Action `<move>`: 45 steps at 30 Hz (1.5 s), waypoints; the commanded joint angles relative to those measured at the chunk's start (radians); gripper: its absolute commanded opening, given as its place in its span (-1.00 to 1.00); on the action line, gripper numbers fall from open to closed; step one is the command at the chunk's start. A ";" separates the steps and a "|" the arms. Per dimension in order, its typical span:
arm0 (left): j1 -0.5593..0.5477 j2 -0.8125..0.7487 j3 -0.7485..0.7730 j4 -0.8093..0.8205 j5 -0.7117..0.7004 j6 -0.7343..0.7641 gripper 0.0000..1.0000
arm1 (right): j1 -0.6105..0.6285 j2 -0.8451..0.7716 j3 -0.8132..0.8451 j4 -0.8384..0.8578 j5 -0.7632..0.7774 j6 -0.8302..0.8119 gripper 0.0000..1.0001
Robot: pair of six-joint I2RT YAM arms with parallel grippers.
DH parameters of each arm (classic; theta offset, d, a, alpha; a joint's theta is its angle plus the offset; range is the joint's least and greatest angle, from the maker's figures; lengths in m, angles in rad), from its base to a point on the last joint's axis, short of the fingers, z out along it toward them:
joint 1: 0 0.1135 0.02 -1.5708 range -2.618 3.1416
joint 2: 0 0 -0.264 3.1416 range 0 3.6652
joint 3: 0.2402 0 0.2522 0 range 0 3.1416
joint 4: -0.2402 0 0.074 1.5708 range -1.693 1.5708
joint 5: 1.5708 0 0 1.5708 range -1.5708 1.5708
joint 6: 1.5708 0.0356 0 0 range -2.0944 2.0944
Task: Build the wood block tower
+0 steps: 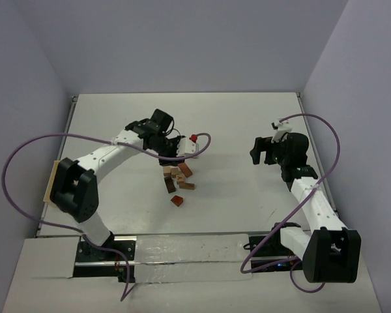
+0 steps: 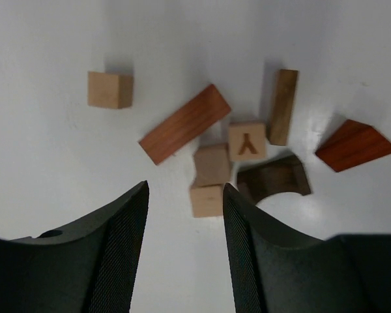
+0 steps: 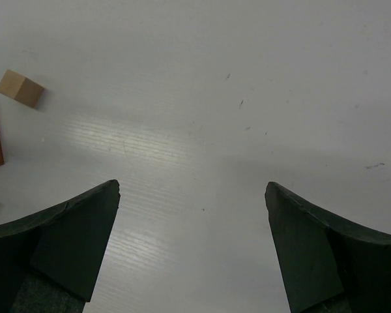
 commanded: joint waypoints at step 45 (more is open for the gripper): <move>-0.074 0.410 0.167 -0.150 -0.082 0.724 -0.11 | -0.001 0.077 0.071 -0.031 0.016 -0.054 0.99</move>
